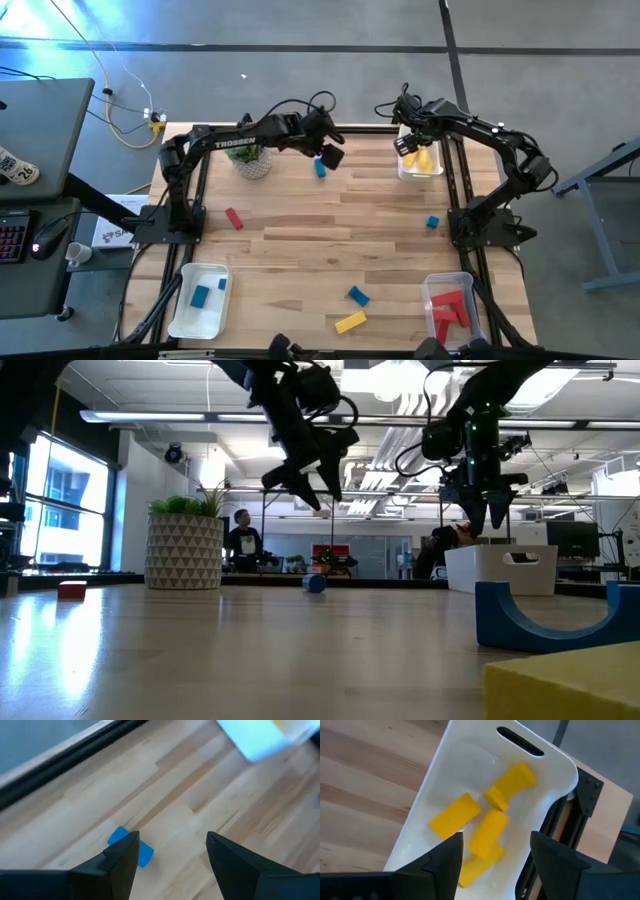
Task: Sort & place blocks by color
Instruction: Put the blue block into the bottom white bin
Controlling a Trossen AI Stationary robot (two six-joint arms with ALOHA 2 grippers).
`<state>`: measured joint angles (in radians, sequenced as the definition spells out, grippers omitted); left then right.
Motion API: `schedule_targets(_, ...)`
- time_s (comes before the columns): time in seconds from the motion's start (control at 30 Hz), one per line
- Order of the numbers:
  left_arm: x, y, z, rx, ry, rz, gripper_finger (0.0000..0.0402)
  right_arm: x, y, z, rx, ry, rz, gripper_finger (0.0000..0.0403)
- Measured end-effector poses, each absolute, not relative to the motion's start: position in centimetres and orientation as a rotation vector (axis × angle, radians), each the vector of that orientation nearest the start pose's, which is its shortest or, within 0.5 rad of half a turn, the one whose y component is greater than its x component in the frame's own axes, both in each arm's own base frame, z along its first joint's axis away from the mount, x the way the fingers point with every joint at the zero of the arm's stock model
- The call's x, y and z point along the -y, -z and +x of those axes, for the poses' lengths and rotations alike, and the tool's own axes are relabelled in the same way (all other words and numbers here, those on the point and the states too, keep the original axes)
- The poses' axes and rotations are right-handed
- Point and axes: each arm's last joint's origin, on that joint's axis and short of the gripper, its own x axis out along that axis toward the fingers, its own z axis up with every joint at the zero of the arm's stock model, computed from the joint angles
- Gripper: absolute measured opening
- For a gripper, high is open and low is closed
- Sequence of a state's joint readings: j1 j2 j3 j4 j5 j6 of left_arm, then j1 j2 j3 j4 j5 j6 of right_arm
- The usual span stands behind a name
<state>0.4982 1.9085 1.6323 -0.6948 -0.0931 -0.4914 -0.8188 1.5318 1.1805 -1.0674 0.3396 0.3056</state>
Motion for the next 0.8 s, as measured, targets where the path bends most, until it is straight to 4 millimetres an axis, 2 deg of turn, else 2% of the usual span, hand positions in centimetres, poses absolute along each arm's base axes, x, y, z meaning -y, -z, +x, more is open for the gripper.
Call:
schedule_targets(0.23, -20.4, -24.7, 36.9, -0.797, -0.854, -0.739, 0.0218, 20.8, -24.5, 18.2, -1.298, 1.154, 0.568, 0.0218)
schedule_targets(0.37, -20.7, -23.5, 37.3, -0.783, -0.959, -0.764, 0.0218, 20.8, -24.5, 18.2, -1.297, 1.149, 0.572, 0.0218)
schedule_targets(0.6, -20.5, -21.3, 37.9, -0.792, -1.048, -0.864, 0.0218, 20.8, -24.5, 18.2, -1.283, 1.162, 0.594, 0.0218)
schedule_targets(0.8, -20.6, -20.9, 38.0, -0.724, -1.179, -0.881, 0.0218, 21.0, -24.6, 18.4, -1.300, 1.103, 0.521, 0.0218)
